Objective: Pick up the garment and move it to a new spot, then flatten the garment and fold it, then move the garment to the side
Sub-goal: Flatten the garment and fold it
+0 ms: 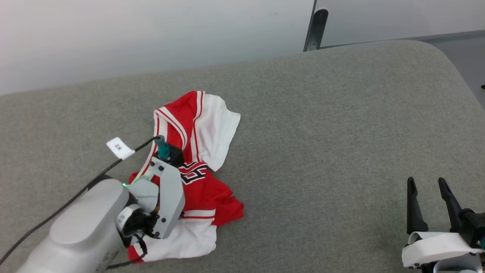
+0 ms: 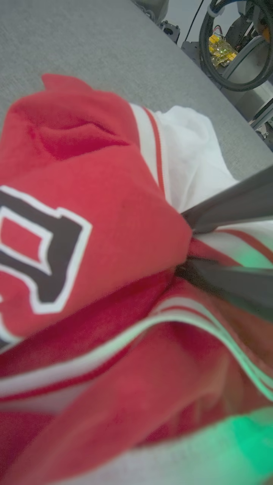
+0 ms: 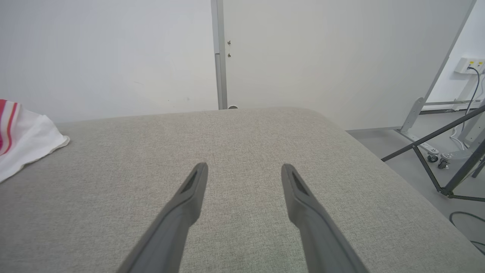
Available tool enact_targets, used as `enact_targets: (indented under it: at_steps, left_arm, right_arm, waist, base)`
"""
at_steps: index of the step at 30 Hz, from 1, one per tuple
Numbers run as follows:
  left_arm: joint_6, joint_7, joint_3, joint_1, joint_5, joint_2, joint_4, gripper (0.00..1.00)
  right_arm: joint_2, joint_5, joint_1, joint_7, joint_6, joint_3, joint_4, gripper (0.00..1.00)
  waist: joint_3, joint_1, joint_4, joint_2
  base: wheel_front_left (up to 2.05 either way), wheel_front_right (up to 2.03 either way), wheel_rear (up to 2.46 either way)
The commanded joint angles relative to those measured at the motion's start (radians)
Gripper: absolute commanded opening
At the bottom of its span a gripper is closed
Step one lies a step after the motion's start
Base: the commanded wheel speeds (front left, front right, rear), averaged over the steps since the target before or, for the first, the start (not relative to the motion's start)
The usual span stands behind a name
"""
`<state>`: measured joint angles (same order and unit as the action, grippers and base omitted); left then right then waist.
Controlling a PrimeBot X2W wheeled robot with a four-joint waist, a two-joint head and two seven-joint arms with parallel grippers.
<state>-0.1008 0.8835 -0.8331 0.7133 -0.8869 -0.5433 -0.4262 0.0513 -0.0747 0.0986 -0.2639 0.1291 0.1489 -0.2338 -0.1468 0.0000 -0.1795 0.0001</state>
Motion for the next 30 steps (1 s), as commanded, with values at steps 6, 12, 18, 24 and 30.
enact_targets:
  at_steps: [6,12,18,24,30]
  left_arm:
    - [-0.006,-0.074,0.008,-0.013,0.018,0.012,-0.032,1.00]
    - [0.032,-0.098,0.020,-0.038,0.016,-0.006,0.018,1.00]
    - [0.119,-0.047,0.032,-0.099,-0.004,-0.062,0.146,1.00]
    - [0.215,0.019,0.033,-0.155,0.001,-0.127,0.268,1.00]
    - [0.280,0.036,0.040,-0.186,0.001,-0.151,0.297,1.00]
  right_arm:
    - [-0.002,-0.002,-0.022,-0.001,0.003,0.003,-0.011,1.00]
    - [-0.002,0.005,-0.049,-0.001,0.003,-0.006,-0.019,1.00]
    - [-0.002,0.004,-0.074,-0.001,0.003,-0.009,-0.018,1.00]
    - [-0.002,0.000,-0.075,-0.001,0.003,-0.007,-0.013,1.00]
    - [-0.002,-0.005,-0.065,-0.001,0.003,-0.012,-0.012,1.00]
  waist:
    - [0.039,0.0000,0.018,-0.0001]
    - [0.091,0.0000,0.047,-0.0001]
    - [0.119,0.0000,0.073,-0.0001]
    - [0.124,0.0000,0.087,-0.0001]
    - [0.116,0.0000,0.083,-0.0001]
  base:
    - [0.00,0.00,0.00]
    - [0.00,0.00,0.00]
    - [0.00,0.00,0.00]
    - [0.00,0.00,0.00]
    - [0.00,0.00,0.00]
